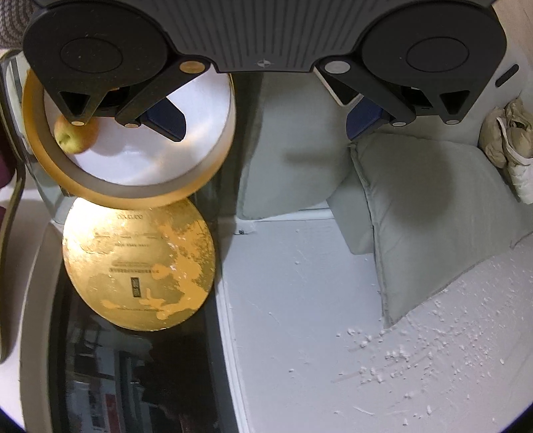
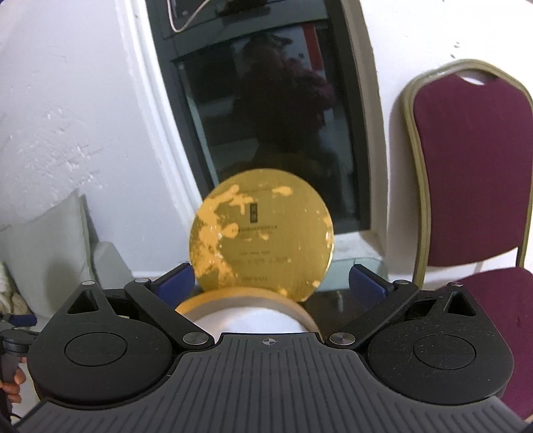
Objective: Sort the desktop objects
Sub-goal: 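Reach both grippers to the gold lid standing behind the box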
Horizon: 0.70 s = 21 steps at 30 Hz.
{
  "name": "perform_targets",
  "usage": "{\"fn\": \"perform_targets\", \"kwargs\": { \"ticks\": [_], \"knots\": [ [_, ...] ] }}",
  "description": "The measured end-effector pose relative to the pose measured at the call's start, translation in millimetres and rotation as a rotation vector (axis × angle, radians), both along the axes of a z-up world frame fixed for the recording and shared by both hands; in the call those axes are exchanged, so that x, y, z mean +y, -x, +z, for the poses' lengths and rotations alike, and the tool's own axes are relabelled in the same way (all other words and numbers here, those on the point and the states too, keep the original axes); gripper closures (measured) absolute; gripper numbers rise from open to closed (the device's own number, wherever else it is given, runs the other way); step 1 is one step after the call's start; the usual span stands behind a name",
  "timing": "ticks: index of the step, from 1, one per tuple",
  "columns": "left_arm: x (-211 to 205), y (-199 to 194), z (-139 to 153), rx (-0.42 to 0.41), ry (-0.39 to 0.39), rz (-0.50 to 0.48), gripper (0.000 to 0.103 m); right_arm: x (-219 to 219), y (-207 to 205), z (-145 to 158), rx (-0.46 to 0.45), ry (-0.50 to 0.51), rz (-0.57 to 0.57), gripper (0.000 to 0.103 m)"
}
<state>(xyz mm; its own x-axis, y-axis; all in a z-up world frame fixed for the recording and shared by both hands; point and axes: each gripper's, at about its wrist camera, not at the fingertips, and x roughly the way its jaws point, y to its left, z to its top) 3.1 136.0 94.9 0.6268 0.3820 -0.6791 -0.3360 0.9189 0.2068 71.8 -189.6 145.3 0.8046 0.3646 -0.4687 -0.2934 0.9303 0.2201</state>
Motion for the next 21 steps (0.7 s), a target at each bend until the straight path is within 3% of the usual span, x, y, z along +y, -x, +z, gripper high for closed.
{"fn": "perform_targets", "kwargs": {
  "ticks": [9,15,18,21],
  "knots": [
    [17,-50,-11,0.055,-0.019,-0.018,0.001,11,-61,-3,0.009,0.013,0.003,0.001],
    [36,-120,-18,0.049,0.010,-0.040,0.001,17,-131,-14,-0.019,0.009,-0.041,0.000],
    [42,-165,-26,0.011,0.046,-0.082,0.001,21,-175,-30,-0.022,-0.027,-0.082,0.000],
    [46,-210,-42,-0.013,0.061,-0.056,0.002,24,-218,-51,-0.031,-0.056,-0.134,0.000]
  ]
}}
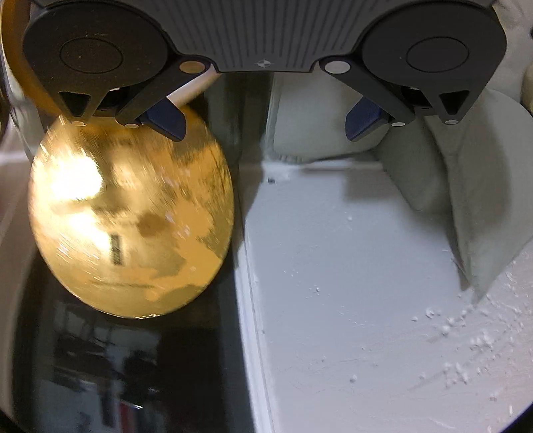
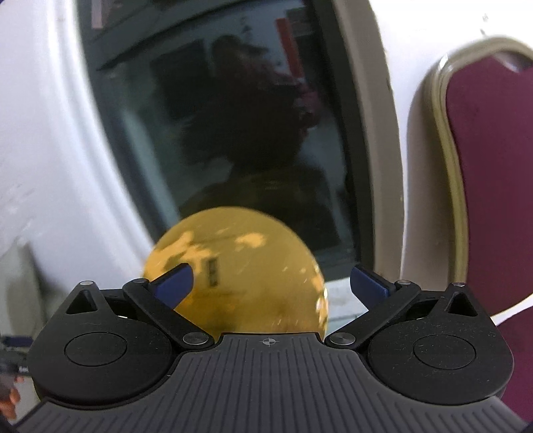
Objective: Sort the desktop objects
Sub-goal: 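Reach both grippers to the gold lid standing behind the box, then grasp the gold lid rim with both grippers and lift it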
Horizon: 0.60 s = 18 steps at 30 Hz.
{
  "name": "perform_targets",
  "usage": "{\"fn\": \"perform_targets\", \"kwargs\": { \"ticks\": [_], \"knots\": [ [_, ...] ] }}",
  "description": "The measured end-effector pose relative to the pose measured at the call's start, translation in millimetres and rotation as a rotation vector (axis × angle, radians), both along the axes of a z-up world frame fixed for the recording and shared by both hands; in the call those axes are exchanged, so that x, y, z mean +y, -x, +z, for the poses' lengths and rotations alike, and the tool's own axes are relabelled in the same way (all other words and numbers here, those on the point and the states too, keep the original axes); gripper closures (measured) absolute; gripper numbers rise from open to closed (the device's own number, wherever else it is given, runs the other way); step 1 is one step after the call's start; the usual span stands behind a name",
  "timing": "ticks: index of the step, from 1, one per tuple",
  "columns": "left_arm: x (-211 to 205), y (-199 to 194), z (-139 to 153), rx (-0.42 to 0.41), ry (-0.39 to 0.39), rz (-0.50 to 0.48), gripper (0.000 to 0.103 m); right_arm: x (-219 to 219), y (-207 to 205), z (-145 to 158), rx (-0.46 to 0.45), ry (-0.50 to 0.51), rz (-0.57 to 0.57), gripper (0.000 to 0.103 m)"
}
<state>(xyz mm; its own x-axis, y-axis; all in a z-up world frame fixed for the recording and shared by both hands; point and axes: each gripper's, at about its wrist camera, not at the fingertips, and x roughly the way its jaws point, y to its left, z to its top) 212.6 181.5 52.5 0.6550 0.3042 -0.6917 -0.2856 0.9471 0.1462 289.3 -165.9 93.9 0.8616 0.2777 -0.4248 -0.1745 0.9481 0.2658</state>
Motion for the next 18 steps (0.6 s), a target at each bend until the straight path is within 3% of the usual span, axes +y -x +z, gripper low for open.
{"fn": "perform_targets", "kwargs": {
  "ticks": [4,9,12,18],
  "knots": [
    [12,-47,-28,-0.052,0.066,0.054,0.002,5,-50,-36,-0.016,-0.023,-0.037,0.000],
    [25,-84,-69,-0.143,0.160,0.121,0.001,15,-103,-86,0.027,0.007,-0.032,0.000],
    [30,-101,-96,-0.128,0.243,0.122,0.001,22,-124,-111,0.057,0.027,-0.020,0.000],
    [27,-117,-128,-0.145,0.289,0.081,0.000,27,-150,-144,0.054,0.013,0.000,0.000]
  ]
}}
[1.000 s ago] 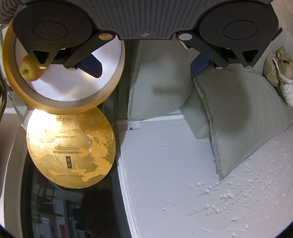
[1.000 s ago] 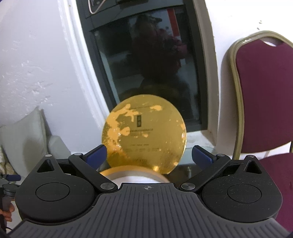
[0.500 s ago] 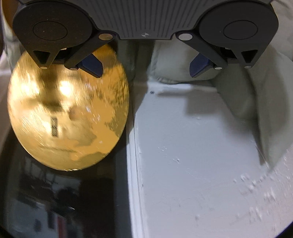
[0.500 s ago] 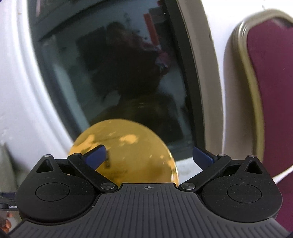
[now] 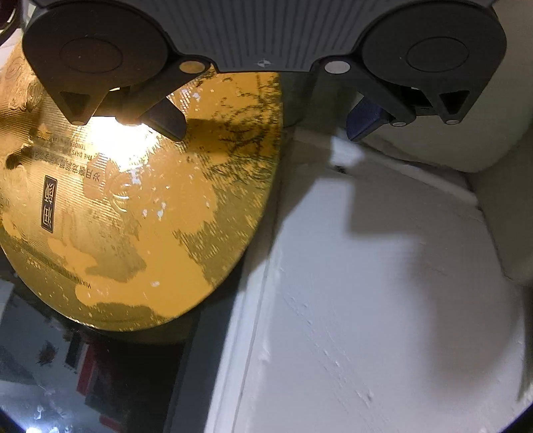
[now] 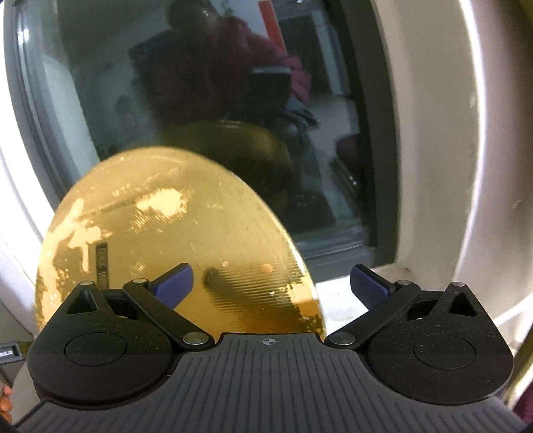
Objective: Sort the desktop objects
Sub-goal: 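Grasp the gold lid rim with both grippers and lift it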
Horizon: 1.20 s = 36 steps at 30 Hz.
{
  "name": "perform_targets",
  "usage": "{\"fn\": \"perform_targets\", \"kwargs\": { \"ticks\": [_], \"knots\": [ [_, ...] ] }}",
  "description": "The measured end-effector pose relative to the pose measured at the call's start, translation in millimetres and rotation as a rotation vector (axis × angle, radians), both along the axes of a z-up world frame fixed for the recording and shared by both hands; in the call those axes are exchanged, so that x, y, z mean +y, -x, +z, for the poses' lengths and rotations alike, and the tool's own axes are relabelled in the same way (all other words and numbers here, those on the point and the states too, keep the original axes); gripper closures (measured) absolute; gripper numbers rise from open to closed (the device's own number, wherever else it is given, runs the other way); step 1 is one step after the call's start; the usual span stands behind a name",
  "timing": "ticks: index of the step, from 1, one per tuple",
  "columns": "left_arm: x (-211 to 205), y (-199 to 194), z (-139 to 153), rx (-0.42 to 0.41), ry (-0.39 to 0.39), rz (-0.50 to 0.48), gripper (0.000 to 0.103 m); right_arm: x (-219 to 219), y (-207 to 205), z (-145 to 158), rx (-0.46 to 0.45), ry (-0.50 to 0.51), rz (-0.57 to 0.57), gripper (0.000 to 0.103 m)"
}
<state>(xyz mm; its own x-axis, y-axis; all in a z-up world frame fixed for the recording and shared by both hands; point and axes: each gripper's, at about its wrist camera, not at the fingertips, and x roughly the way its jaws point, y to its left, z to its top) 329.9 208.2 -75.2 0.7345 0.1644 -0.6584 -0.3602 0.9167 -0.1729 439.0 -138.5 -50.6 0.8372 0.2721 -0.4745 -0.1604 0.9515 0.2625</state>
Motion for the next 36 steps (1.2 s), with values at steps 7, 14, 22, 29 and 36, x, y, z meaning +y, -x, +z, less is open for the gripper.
{"fn": "perform_targets", "kwargs": {
  "ticks": [7,14,22,29,36],
  "knots": [
    [-4,-11,-10,-0.102,0.106,-0.097,0.001,-6,-12,-17,-0.022,-0.151,0.068,0.000],
    [-16,-12,3,-0.097,0.115,-0.070,0.001,-2,-12,-1,-0.005,-0.152,0.060,0.005],
    [-33,30,80,-0.252,0.046,-0.064,0.002,-16,56,89,-0.165,-0.141,0.104,0.010],
    [-49,110,149,-0.313,0.053,-0.078,0.002,-32,181,175,-0.221,-0.045,0.178,0.010],
    [-76,205,155,-0.235,0.131,-0.122,0.002,-59,313,206,-0.142,0.019,0.163,0.010]
  ]
}}
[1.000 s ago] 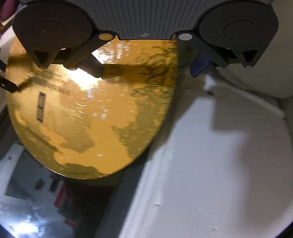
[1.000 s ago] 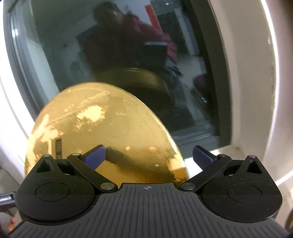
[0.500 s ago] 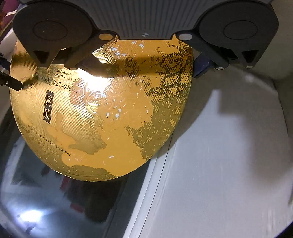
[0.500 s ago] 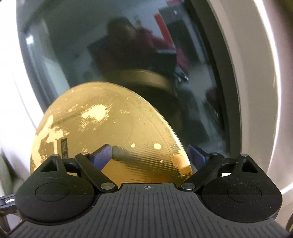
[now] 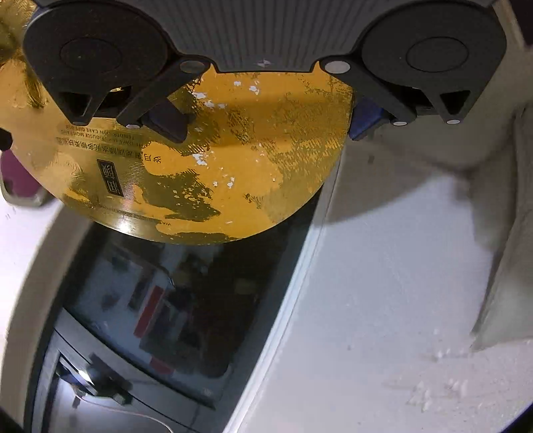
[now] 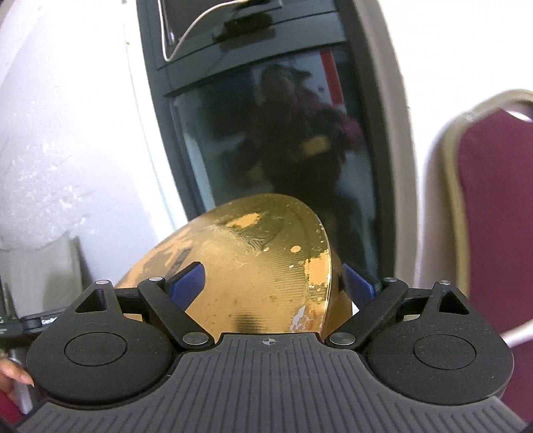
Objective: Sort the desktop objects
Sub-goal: 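Grasp the gold lid rim with both grippers and lift it, then carry the gold lid with both grippers over the open box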
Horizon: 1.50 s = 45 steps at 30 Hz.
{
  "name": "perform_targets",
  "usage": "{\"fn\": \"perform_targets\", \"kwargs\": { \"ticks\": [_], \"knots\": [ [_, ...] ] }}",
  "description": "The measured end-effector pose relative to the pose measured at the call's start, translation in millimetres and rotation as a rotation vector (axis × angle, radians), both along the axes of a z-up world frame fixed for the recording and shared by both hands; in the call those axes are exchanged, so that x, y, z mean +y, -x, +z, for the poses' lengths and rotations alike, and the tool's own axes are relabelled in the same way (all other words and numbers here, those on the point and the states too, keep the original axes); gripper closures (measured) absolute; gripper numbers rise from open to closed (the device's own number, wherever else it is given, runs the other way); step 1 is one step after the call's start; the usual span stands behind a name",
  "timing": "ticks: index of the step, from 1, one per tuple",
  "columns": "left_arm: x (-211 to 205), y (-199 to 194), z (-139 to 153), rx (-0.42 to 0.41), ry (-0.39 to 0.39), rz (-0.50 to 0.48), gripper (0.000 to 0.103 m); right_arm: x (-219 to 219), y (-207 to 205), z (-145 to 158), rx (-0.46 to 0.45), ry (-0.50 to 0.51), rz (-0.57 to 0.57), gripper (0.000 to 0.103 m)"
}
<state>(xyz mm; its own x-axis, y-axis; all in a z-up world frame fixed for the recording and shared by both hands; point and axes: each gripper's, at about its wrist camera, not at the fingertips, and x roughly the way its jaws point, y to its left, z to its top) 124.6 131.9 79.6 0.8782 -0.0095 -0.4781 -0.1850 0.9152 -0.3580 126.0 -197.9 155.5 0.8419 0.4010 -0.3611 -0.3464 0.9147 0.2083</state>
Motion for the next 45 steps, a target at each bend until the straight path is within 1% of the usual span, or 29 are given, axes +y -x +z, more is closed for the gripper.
{"fn": "perform_targets", "kwargs": {
  "ticks": [3,6,12,16,19,22,25,29,34,40,45],
  "knots": [
    [-17,41,-5,0.047,0.040,-0.019,0.002,-15,51,0,0.013,0.059,-0.040,0.010],
    [-44,78,-16,0.086,0.071,-0.051,0.002,-38,93,-6,0.053,0.072,-0.083,0.010],
    [-78,115,-40,0.181,0.118,-0.159,0.002,-90,170,-15,0.121,0.057,-0.196,0.010],
    [-116,134,-50,0.208,0.109,-0.246,0.002,-128,217,-24,0.149,0.029,-0.306,0.010],
    [-138,146,-59,0.233,0.085,-0.307,0.002,-150,242,-36,0.180,0.015,-0.371,0.010],
    [-146,150,-69,0.259,0.059,-0.356,0.002,-168,264,-46,0.205,-0.001,-0.427,0.010],
    [-159,153,-73,0.271,0.039,-0.397,0.002,-182,280,-54,0.217,-0.018,-0.474,0.010],
    [-172,156,-71,0.275,0.018,-0.434,0.002,-193,292,-59,0.224,-0.037,-0.513,0.010],
    [-179,161,-67,0.279,0.008,-0.441,0.002,-194,284,-60,0.232,-0.044,-0.516,0.010],
    [-170,167,-65,0.278,0.016,-0.397,0.002,-179,258,-61,0.239,-0.018,-0.468,0.010],
    [-146,164,-67,0.269,0.012,-0.328,0.002,-154,225,-65,0.254,-0.004,-0.392,0.010]
  ]
}}
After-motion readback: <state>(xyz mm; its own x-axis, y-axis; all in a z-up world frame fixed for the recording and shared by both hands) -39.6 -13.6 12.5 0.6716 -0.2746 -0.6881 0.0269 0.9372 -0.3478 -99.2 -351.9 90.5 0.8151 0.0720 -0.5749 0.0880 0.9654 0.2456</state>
